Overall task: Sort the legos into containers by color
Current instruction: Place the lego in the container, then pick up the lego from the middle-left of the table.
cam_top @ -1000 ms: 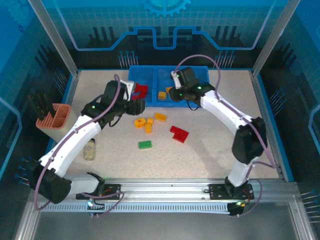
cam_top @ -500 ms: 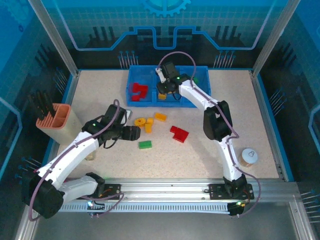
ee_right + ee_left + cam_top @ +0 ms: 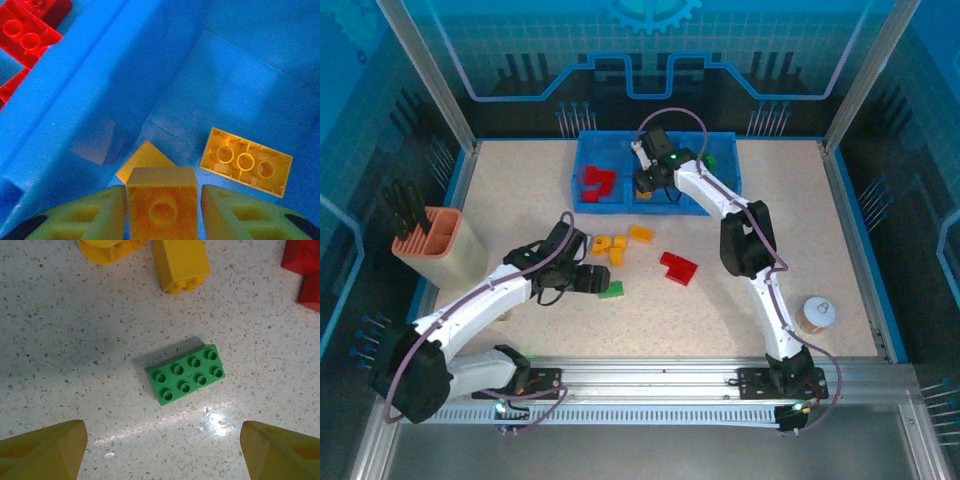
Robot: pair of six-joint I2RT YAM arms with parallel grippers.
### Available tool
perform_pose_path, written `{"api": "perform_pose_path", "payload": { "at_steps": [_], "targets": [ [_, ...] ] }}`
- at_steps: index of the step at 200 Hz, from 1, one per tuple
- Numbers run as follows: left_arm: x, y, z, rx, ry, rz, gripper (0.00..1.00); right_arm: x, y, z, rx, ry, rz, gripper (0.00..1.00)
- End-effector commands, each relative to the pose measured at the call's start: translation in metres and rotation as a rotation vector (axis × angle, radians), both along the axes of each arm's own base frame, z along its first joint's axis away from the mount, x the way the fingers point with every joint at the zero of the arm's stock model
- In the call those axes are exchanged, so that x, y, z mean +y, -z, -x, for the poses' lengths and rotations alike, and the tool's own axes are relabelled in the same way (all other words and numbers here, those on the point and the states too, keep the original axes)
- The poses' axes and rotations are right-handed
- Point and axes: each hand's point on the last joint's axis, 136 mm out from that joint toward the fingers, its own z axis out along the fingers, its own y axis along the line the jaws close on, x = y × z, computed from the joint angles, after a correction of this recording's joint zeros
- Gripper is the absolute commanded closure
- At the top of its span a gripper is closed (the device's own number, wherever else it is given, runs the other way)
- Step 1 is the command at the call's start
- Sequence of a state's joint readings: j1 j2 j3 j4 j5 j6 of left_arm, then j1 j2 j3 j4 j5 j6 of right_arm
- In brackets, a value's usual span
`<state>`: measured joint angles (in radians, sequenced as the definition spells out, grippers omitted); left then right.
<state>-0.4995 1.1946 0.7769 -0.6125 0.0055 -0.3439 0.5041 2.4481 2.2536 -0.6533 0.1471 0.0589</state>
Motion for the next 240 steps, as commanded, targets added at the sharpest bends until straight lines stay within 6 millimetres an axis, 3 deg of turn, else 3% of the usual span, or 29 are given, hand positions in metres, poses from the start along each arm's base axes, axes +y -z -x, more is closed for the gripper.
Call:
{"api": "perform_pose_path", "payload": {
  "at_steps": [1,51,66,70,95,152,198,240],
  "targets": [
    [-0.007,0.012,0.003,0.049,-0.010,0.005,0.17,-0.004,-0.010,0.001,0.002,-0.009,-0.007,0.52],
    [-0.015,0.030,-0.001,0.138,-0.135,-0.051,0.17,-0.006,-0.034,0.007,-0.035,-0.024,-0.035,0.48],
    [-0.027,0.034,-0.001,0.141,-0.137,-0.036,0.17,-0.004,-0.034,0.011,-0.031,-0.036,-0.046,0.48],
    [-0.030,0.034,-0.001,0.140,-0.134,-0.032,0.16,-0.004,-0.049,0.012,-0.055,-0.041,-0.060,0.48],
    [-0.045,0.039,-0.005,0.137,-0.112,-0.051,0.16,-0.005,-0.060,0.019,-0.069,-0.066,-0.059,0.47],
    [-0.046,0.062,-0.010,0.183,-0.130,-0.164,0.15,-0.025,-0.084,0.038,-0.112,-0.055,-0.084,0.43],
    [-0.048,0.076,-0.013,0.201,-0.137,-0.224,0.16,-0.049,-0.091,0.080,-0.120,-0.039,-0.121,0.38],
    [-0.048,0.086,-0.008,0.228,-0.153,-0.245,0.30,-0.088,-0.109,0.118,-0.155,0.040,-0.126,0.36]
  ]
}}
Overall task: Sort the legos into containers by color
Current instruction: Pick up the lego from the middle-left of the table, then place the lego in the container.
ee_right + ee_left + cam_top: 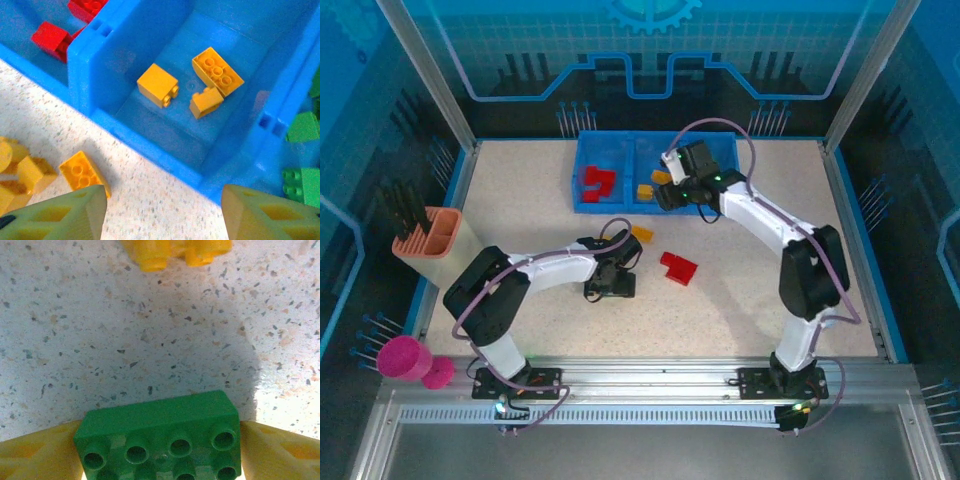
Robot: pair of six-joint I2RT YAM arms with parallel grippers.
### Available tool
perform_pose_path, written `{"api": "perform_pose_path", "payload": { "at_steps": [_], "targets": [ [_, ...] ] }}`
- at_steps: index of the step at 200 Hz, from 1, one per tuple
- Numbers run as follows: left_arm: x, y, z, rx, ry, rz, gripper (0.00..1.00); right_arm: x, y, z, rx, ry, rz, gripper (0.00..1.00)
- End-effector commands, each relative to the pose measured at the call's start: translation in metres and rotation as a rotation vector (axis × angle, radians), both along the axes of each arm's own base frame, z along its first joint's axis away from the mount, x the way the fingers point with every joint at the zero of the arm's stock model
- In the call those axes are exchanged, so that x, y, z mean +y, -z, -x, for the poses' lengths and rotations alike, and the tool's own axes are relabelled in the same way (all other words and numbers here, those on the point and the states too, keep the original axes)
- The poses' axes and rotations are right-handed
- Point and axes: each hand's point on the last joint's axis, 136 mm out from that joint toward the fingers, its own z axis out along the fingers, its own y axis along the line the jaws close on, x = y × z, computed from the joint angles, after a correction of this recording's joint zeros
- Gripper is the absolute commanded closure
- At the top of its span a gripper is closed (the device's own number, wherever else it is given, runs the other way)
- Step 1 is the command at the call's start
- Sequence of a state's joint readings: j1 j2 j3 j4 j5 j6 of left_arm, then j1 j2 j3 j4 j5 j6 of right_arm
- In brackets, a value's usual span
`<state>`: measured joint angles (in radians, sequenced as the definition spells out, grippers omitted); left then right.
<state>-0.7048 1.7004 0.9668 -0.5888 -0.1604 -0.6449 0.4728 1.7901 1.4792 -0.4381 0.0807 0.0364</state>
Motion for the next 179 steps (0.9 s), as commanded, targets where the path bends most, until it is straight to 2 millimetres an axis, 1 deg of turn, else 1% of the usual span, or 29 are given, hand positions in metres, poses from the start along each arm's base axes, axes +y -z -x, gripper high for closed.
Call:
{"api": "perform_pose_path", "payload": {
  "at_steps": [1,18,38,50,61,70,72,76,82,96,109,114,115,118,132,143,146,159,160,175,179],
  "targets": [
    [0.000,0.006,0.004,0.027,-0.019,-0.028,0.31,-0.024,-0.034,0.010,-0.082,0.071,-0.050,0.36],
    [-0.001,0.009,0.004,0.033,-0.018,-0.029,0.42,-0.042,-0.034,0.025,-0.070,0.116,-0.058,0.34],
    [-0.014,0.007,0.000,0.030,0.035,0.010,0.54,-0.059,-0.028,0.045,-0.049,0.155,-0.053,0.31],
    [-0.021,-0.002,-0.008,0.015,0.078,0.013,0.55,-0.070,-0.022,0.058,-0.029,0.180,-0.031,0.30],
    [-0.028,-0.014,-0.018,-0.004,0.124,0.013,0.55,-0.080,-0.015,0.072,-0.005,0.203,-0.008,0.29],
    [-0.036,-0.028,-0.028,-0.028,0.162,0.023,0.55,-0.088,-0.010,0.084,0.011,0.222,0.000,0.28],
    [-0.037,-0.029,-0.027,-0.026,0.172,0.020,0.56,-0.089,-0.009,0.087,0.014,0.227,0.000,0.28],
    [-0.042,-0.037,-0.033,-0.042,0.188,0.029,0.56,-0.093,-0.005,0.093,0.028,0.237,0.004,0.28],
    [-0.049,-0.048,-0.041,-0.064,0.212,0.039,0.56,-0.097,-0.003,0.101,0.034,0.249,-0.006,0.28],
    [-0.067,-0.076,-0.061,-0.129,0.268,0.068,0.56,-0.104,0.005,0.120,0.049,0.276,-0.037,0.33],
    [-0.088,-0.103,-0.085,-0.206,0.322,0.096,0.56,-0.110,0.011,0.135,0.066,0.308,-0.070,0.34],
    [-0.094,-0.112,-0.095,-0.235,0.338,0.098,0.56,-0.111,0.009,0.138,0.066,0.319,-0.084,0.35],
    [-0.095,-0.111,-0.096,-0.232,0.342,0.094,0.56,-0.112,0.013,0.141,0.075,0.322,-0.081,0.35],
    [-0.100,-0.117,-0.103,-0.252,0.351,0.097,0.56,-0.115,0.018,0.146,0.089,0.329,-0.079,0.35],
    [-0.120,-0.140,-0.128,-0.328,0.394,0.114,0.56,-0.123,0.021,0.161,0.108,0.367,-0.085,0.33],
    [-0.134,-0.153,-0.146,-0.386,0.430,0.115,0.56,-0.133,0.023,0.171,0.117,0.413,-0.085,0.26],
    [-0.137,-0.154,-0.152,-0.396,0.436,0.110,0.56,-0.135,0.024,0.174,0.121,0.424,-0.088,0.25],
    [-0.152,-0.166,-0.173,-0.452,0.461,0.110,0.56,-0.138,0.029,0.186,0.148,0.431,-0.094,0.19],
    [-0.153,-0.163,-0.174,-0.449,0.464,0.108,0.56,-0.138,0.029,0.186,0.149,0.431,-0.095,0.19],
    [-0.173,-0.169,-0.196,-0.502,0.481,0.123,0.57,-0.142,0.034,0.197,0.176,0.453,-0.101,0.14],
    [-0.178,-0.167,-0.202,-0.509,0.484,0.126,0.57,-0.143,0.037,0.200,0.183,0.455,-0.103,0.13]
  ]
}}
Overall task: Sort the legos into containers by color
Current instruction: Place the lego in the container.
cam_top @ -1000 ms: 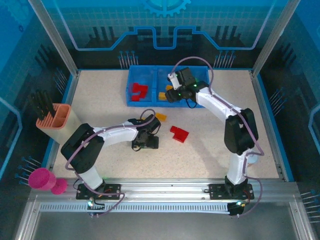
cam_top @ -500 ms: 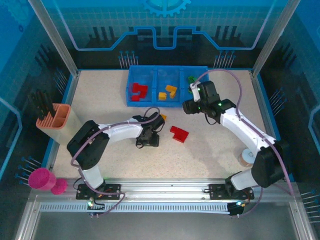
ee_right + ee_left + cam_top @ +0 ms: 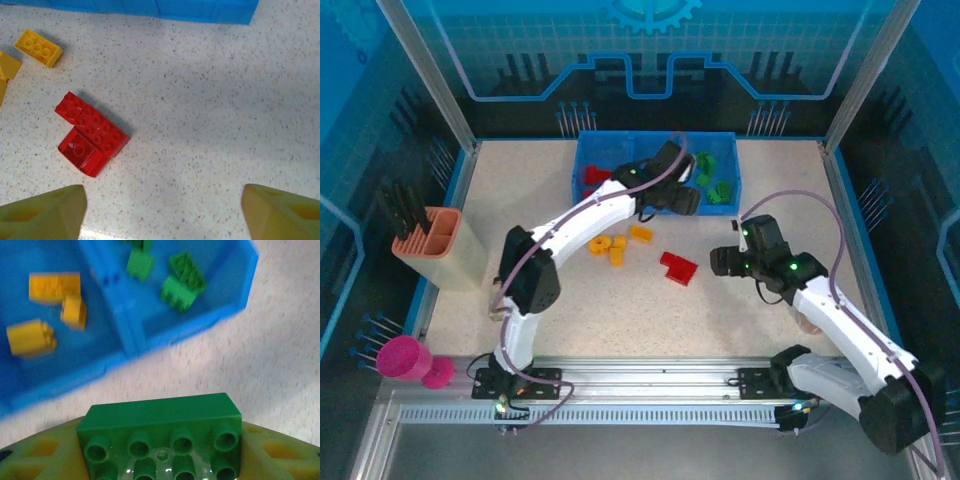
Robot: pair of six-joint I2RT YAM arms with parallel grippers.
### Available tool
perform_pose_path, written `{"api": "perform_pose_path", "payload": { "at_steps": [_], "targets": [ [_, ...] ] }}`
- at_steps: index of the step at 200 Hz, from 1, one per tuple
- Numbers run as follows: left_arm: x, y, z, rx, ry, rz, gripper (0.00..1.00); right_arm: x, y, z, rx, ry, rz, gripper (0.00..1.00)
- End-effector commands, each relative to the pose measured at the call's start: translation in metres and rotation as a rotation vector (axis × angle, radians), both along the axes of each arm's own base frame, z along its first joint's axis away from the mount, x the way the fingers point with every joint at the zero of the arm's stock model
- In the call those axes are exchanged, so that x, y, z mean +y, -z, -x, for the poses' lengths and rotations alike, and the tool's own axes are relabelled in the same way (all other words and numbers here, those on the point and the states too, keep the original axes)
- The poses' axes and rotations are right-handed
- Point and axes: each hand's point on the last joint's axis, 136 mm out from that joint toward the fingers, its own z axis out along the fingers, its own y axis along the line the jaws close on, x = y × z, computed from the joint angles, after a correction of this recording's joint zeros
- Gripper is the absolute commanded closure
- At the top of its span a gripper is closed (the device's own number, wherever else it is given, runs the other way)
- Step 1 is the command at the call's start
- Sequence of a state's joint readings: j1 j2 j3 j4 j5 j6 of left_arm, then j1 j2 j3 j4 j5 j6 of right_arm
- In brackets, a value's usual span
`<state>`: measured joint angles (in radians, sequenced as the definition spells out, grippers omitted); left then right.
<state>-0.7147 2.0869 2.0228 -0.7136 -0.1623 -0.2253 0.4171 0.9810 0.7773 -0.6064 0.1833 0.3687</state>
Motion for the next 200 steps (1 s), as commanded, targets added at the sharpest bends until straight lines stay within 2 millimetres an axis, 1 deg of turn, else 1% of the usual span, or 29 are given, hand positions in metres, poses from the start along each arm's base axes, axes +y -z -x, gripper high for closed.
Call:
{"api": "perform_pose_path", "payload": {
  "at_steps": [1,3,10,17,37,52,69,81,102,128,146,166,200],
  "targets": [
    [-0.018,0.020,-0.023,-0.034,0.070,-0.080,0.57,-0.014,0.016,0.023,0.082,0.077,-0.013,0.12],
    [-0.020,0.023,-0.025,-0.036,0.071,-0.082,0.57,-0.014,0.018,0.024,0.086,0.079,-0.017,0.12],
    [-0.026,0.019,-0.035,-0.062,0.064,-0.073,0.57,-0.013,0.021,0.028,0.097,0.079,-0.033,0.10],
    [-0.032,0.022,-0.044,-0.074,0.057,-0.068,0.57,-0.013,0.026,0.032,0.108,0.083,-0.048,0.09],
    [-0.048,0.020,-0.067,-0.137,0.037,-0.031,0.58,-0.009,0.039,0.041,0.136,0.095,-0.101,0.09],
    [-0.057,0.021,-0.082,-0.183,0.024,-0.010,0.59,-0.005,0.046,0.045,0.147,0.092,-0.130,0.10],
    [-0.066,0.020,-0.093,-0.224,0.021,0.021,0.59,-0.002,0.051,0.045,0.147,0.081,-0.144,0.13],
    [-0.073,0.019,-0.098,-0.248,0.025,0.050,0.59,0.000,0.052,0.043,0.151,0.069,-0.140,0.14],
    [-0.083,0.024,-0.108,-0.274,0.018,0.090,0.59,0.002,0.056,0.039,0.157,0.054,-0.129,0.14],
    [-0.092,0.041,-0.116,-0.285,0.012,0.112,0.57,0.008,0.061,0.031,0.158,0.044,-0.134,0.13],
    [-0.093,0.054,-0.121,-0.305,0.008,0.087,0.56,0.013,0.060,0.025,0.147,0.037,-0.152,0.13],
    [-0.090,0.069,-0.128,-0.345,0.003,0.022,0.52,0.014,0.059,0.022,0.138,0.032,-0.156,0.13],
    [-0.094,0.089,-0.132,-0.348,0.006,0.015,0.51,0.014,0.059,0.019,0.131,0.032,-0.148,0.12]
  ]
}}
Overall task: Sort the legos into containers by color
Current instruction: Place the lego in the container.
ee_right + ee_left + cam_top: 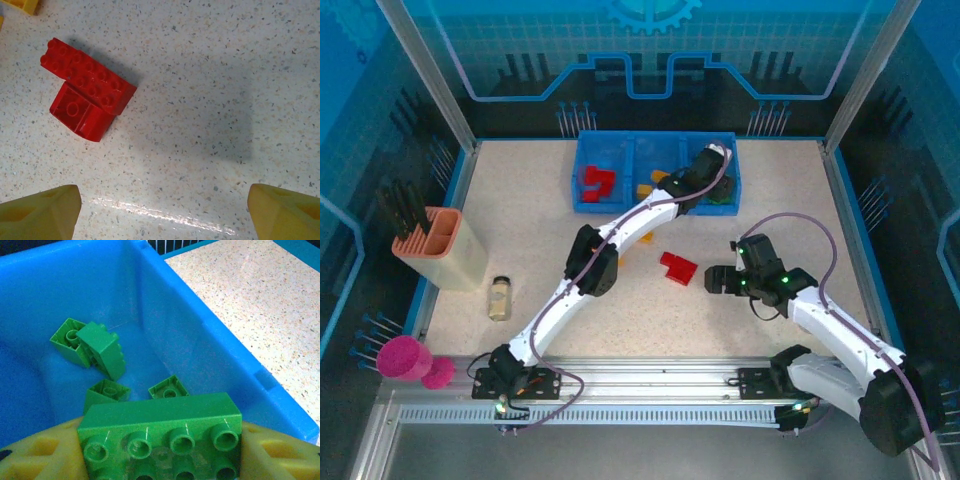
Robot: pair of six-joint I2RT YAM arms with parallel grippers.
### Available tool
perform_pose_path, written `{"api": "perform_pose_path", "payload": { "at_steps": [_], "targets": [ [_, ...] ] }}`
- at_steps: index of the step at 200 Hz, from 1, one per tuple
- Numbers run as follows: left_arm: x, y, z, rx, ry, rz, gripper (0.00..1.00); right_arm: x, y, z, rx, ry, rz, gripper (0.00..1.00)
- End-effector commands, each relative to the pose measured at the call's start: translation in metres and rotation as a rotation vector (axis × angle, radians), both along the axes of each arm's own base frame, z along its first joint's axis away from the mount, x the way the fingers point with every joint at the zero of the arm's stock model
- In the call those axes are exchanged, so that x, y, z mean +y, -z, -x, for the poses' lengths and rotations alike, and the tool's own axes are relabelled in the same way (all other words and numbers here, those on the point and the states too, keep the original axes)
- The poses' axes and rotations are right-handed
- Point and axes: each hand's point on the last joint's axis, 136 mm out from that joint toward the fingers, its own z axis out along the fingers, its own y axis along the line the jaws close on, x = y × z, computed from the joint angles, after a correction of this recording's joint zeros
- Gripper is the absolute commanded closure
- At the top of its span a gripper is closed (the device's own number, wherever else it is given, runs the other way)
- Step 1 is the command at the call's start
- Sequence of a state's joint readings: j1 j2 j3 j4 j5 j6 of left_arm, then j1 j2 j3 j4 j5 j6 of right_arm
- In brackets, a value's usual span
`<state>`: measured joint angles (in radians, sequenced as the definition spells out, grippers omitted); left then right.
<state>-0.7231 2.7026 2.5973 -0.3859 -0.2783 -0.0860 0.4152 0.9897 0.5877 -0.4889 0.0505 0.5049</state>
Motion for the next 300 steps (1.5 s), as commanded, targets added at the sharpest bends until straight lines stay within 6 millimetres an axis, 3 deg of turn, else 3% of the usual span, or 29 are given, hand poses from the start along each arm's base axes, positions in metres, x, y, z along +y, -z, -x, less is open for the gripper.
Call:
{"api": "perform_pose_path", "payload": {
  "at_steps": [1,40,77,99,126,158,218,238,282,300],
  "targets": [
    [-0.003,0.015,-0.006,-0.029,-0.010,-0.023,0.51,0.001,-0.002,-0.006,-0.016,0.000,-0.009,0.13],
    [-0.003,0.026,-0.004,-0.003,-0.012,-0.025,0.48,0.004,0.003,-0.004,0.000,-0.002,-0.029,0.12],
    [-0.006,0.008,-0.004,-0.031,0.004,-0.010,0.40,0.002,0.006,-0.003,0.009,-0.002,-0.017,0.12],
    [-0.010,-0.018,-0.004,-0.078,0.031,0.010,0.32,0.007,0.006,-0.002,0.013,-0.022,-0.031,0.12],
    [-0.011,-0.069,-0.001,-0.151,0.060,0.047,0.24,0.011,0.001,-0.003,0.008,-0.051,-0.029,0.12],
    [-0.006,-0.121,0.005,-0.224,0.078,0.077,0.21,0.007,-0.001,-0.005,0.004,-0.049,0.000,0.12],
    [-0.006,-0.190,0.032,-0.273,0.162,0.182,0.20,0.005,0.000,-0.011,0.014,-0.036,0.024,0.12],
    [-0.004,-0.187,0.032,-0.265,0.159,0.181,0.28,0.006,-0.001,-0.014,0.019,-0.036,0.035,0.13],
    [-0.005,-0.129,0.027,-0.154,0.137,0.144,0.32,0.004,-0.003,-0.011,0.025,-0.040,0.062,0.13],
    [-0.005,-0.114,0.029,-0.119,0.133,0.147,0.33,-0.003,-0.004,-0.008,0.023,-0.028,0.091,0.13]
  ]
}}
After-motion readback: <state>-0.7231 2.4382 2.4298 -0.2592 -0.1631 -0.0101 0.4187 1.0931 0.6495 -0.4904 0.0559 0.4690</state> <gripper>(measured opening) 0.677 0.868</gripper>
